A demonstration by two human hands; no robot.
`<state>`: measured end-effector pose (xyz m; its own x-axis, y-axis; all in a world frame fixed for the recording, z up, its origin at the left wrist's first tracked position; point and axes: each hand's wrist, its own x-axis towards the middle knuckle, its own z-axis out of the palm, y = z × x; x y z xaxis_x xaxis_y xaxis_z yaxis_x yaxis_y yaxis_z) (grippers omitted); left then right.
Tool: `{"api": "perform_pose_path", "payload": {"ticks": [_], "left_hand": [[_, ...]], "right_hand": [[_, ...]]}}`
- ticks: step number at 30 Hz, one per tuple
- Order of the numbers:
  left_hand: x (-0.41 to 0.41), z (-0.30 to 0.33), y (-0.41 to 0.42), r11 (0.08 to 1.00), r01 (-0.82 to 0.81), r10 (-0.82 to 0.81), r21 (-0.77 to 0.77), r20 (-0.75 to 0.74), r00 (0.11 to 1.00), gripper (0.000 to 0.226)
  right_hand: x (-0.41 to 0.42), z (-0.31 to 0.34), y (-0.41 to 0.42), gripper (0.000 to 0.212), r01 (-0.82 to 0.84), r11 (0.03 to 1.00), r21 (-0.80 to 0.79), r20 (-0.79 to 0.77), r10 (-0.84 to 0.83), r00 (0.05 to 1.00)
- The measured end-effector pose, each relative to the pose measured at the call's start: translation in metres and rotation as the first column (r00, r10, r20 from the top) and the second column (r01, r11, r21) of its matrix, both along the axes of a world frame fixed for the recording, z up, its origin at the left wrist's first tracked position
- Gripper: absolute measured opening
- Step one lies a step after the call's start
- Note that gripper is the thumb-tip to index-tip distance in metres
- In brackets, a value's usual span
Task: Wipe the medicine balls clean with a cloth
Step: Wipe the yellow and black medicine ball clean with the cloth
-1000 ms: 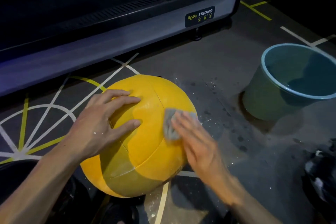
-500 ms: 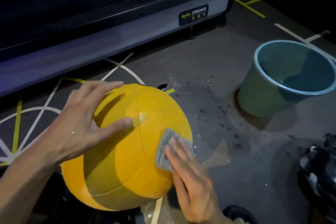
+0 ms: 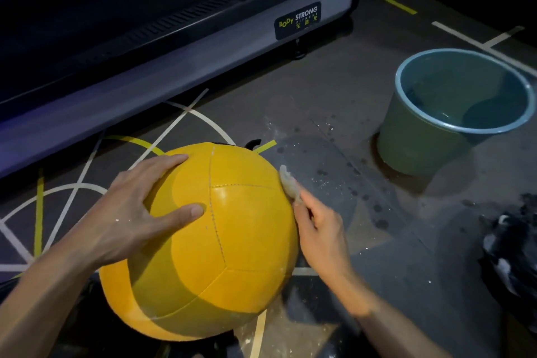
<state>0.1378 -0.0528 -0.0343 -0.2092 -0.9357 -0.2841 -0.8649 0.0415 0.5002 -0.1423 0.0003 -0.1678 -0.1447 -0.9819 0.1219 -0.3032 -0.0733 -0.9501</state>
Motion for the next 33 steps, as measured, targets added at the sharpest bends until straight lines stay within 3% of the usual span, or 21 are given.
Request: {"api": "perform_pose_path", "payload": {"ticks": [2, 5, 8, 10, 12, 14, 15, 18, 21, 23, 26, 29, 33], "left_hand": [[0.001, -0.001, 0.0, 1.0, -0.007, 0.007, -0.013, 0.006, 1.0, 0.103], [0.003, -0.001, 0.001, 1.0, 0.007, -0.007, -0.023, -0.001, 1.0, 0.102], [0.001, -0.001, 0.003, 0.999, 0.033, -0.033, -0.024, -0.007, 0.999, 0.101], [-0.003, -0.001, 0.003, 0.998, 0.049, -0.049, -0.03, 0.002, 0.999, 0.1], [-0.007, -0.003, 0.003, 0.998, 0.058, -0.057, -0.039, 0.011, 0.998, 0.101], [-0.012, -0.006, 0.003, 0.998, 0.047, -0.047, -0.041, 0.008, 0.999, 0.102], [-0.015, -0.008, 0.002, 0.998, 0.041, -0.041, -0.043, 0.006, 0.999, 0.102], [-0.018, -0.01, -0.004, 0.999, 0.015, -0.014, -0.048, 0.019, 1.0, 0.103], [-0.023, -0.01, -0.011, 0.999, 0.014, -0.013, -0.046, 0.021, 1.0, 0.104], [-0.034, -0.011, -0.019, 0.998, 0.024, -0.02, -0.055, 0.059, 0.998, 0.105], [-0.046, -0.011, -0.03, 0.994, 0.09, -0.086, -0.062, 0.066, 0.994, 0.102], [-0.026, -0.004, -0.032, 0.999, 0.015, -0.02, -0.031, -0.173, 0.985, 0.086], [0.014, -0.014, -0.021, 0.993, -0.048, 0.071, 0.107, -0.225, 0.972, 0.094]], "right_hand": [[0.012, 0.009, 0.024, 0.044, -0.047, 0.997, -0.063, -0.004, 0.047, 0.999], [0.028, -0.001, 0.069, 0.055, -0.232, 0.942, -0.244, -0.157, 0.198, 0.968], [0.014, -0.018, 0.058, 0.064, -0.301, 0.893, -0.333, -0.207, 0.242, 0.948], [0.006, -0.018, 0.042, 0.05, -0.18, 0.955, -0.234, -0.129, 0.153, 0.98], [-0.006, -0.012, 0.023, 0.035, -0.034, 0.999, 0.039, -0.039, 0.035, 0.999], [-0.018, -0.016, 0.007, 0.029, 0.006, 0.962, 0.272, 0.064, -0.025, 0.998], [-0.021, -0.015, 0.004, 0.031, 0.002, 0.949, 0.315, 0.108, -0.038, 0.993], [-0.006, 0.005, 0.025, 0.041, -0.018, 0.974, 0.226, 0.112, -0.008, 0.994], [0.009, 0.02, 0.051, 0.046, -0.131, 0.988, -0.087, -0.073, 0.125, 0.989], [0.002, 0.013, 0.044, 0.049, -0.176, 0.969, -0.172, -0.204, 0.14, 0.969], [-0.016, 0.007, 0.025, 0.048, -0.096, 0.99, -0.106, -0.201, 0.073, 0.977], [-0.03, 0.006, 0.01, 0.045, -0.057, 0.998, -0.04, -0.185, 0.048, 0.982], [-0.041, 0.005, -0.013, 0.039, 0.025, 0.995, 0.098, -0.172, -0.008, 0.985]]}}
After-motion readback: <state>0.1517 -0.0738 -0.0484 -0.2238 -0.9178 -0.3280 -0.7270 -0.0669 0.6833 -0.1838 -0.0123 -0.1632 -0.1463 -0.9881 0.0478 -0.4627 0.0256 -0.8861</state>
